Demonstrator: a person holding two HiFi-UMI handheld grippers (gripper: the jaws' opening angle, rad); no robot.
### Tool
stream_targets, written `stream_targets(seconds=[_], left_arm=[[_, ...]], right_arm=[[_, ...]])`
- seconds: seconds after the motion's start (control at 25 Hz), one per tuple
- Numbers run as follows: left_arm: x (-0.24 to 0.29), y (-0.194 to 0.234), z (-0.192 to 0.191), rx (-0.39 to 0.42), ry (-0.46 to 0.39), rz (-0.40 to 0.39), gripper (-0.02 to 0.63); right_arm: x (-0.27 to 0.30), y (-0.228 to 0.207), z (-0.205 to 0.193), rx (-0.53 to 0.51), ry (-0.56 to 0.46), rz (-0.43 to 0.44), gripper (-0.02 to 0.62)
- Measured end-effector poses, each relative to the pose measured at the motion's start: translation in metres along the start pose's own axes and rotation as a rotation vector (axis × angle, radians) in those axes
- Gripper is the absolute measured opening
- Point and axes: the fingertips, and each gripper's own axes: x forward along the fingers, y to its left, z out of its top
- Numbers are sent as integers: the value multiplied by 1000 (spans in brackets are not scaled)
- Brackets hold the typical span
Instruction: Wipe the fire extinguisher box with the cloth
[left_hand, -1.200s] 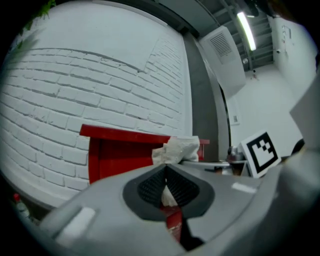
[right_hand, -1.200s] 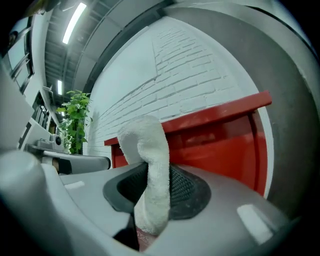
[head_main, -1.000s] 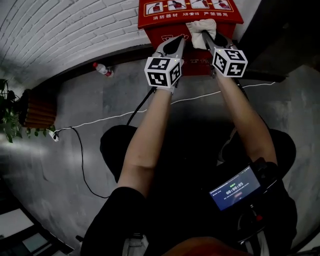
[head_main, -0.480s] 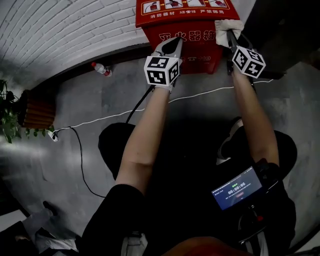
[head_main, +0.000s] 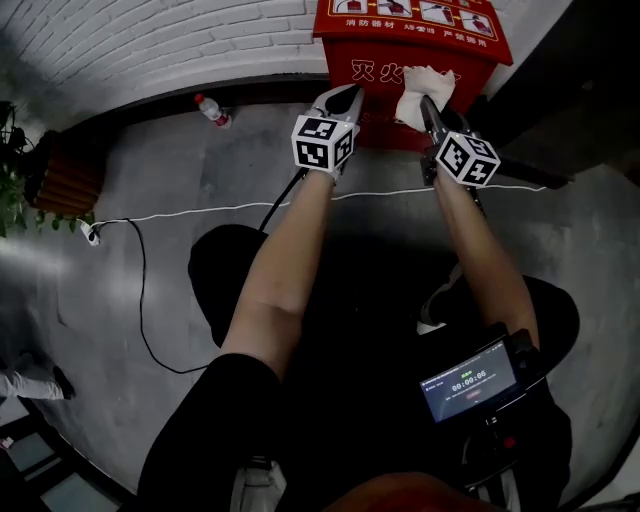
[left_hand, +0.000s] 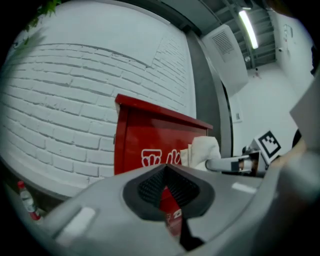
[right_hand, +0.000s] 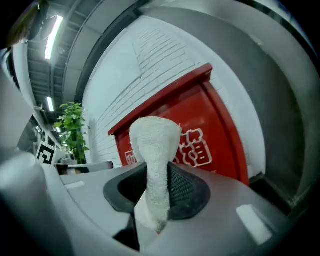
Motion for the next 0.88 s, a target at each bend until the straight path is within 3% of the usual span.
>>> stream_targets(seconds=[0.24,0.48,0.64,0.88], left_arm=[[-25,37,-28,1,61,73,-2],[-39,54,-45,11,115,88,-1],[-40,61,-52,11,141,91,-2],[-27,63,-61,1,165,84,-2]], right_arm=[[37,55,-40,-40,86,129,102],[66,104,-73,-64,142,233,101],[83,119,-90,-80,182,237,101],[98,104,-101,-56,211,181,101]])
